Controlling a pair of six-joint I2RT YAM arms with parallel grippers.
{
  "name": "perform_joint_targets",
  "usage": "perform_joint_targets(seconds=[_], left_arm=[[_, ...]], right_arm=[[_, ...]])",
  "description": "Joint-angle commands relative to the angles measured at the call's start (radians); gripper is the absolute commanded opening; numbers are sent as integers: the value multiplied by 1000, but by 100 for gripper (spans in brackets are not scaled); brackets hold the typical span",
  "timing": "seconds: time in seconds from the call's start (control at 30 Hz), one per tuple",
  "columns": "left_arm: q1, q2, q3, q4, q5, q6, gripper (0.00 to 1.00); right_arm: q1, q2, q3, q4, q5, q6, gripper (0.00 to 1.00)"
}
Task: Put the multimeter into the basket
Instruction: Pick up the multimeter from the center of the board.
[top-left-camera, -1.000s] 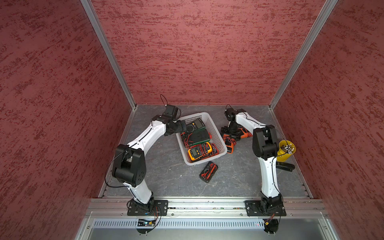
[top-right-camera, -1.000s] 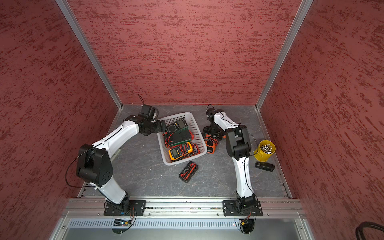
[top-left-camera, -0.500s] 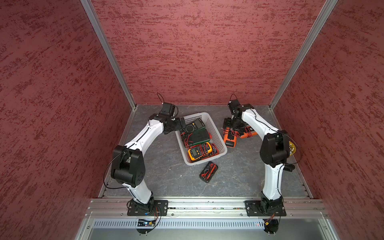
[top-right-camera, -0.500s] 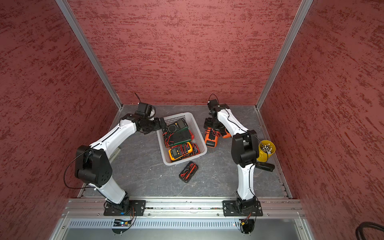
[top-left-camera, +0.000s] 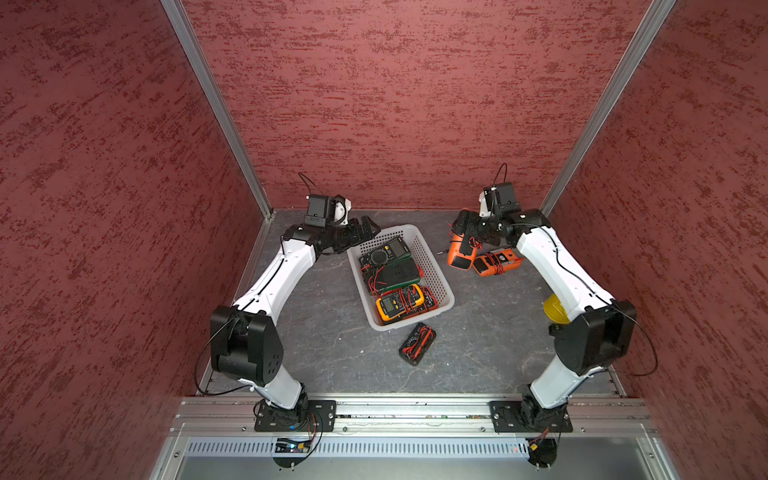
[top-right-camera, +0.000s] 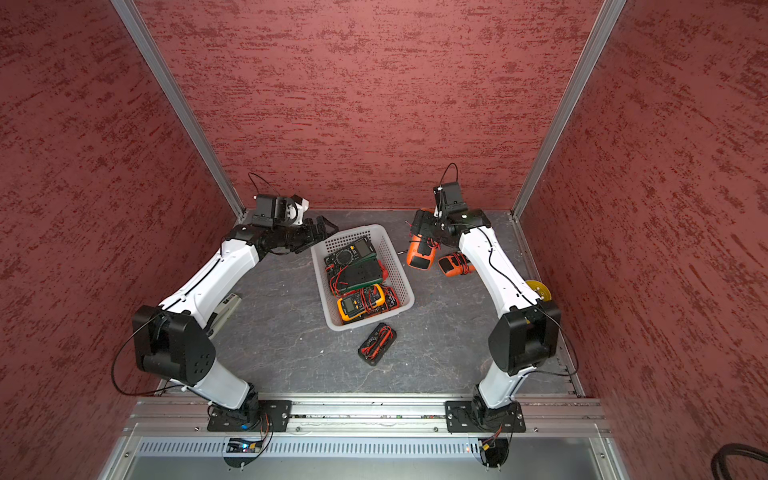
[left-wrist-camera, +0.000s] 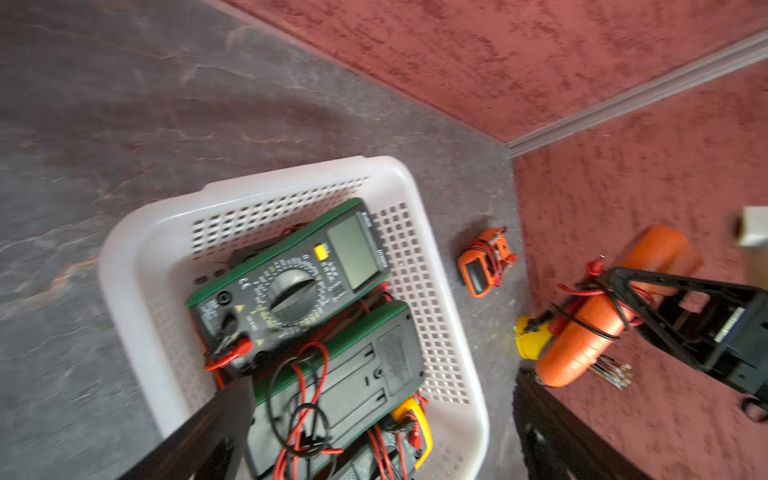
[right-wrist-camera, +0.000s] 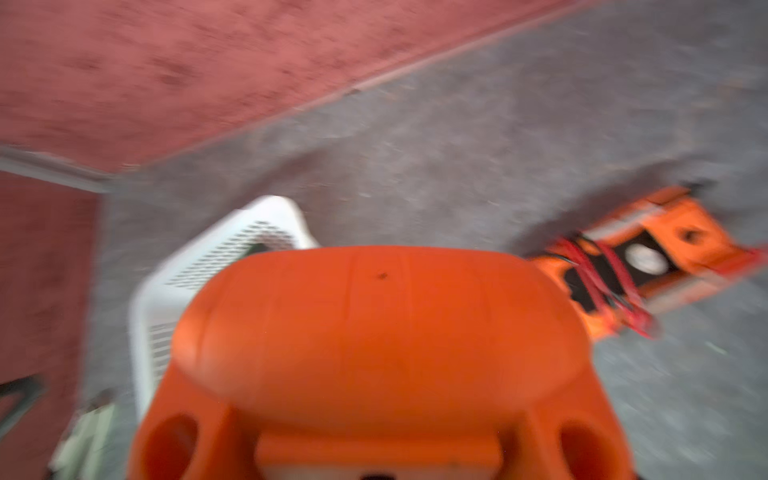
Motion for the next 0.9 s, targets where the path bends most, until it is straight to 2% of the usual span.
perform_joint_targets(seconds=[0.0,0.2,0.3,0.5,0.87], left_arm=[[10,-24,13,120,195,13,100],[6,-1,60,162,472,87,100],[-3,-4,75,150,548,139,100],[-24,19,105,131,630,209,100],[-67,89,172,143,694,199,100]], right_arm=[[4,-30,-5,324,-293,47,29],[12,-5,-32,612,-576,137,30],[24,10,-37,726,-667,180,30],[49,37,-63,984,-789,320,31],[108,79,-28,1075,-848,389,31]])
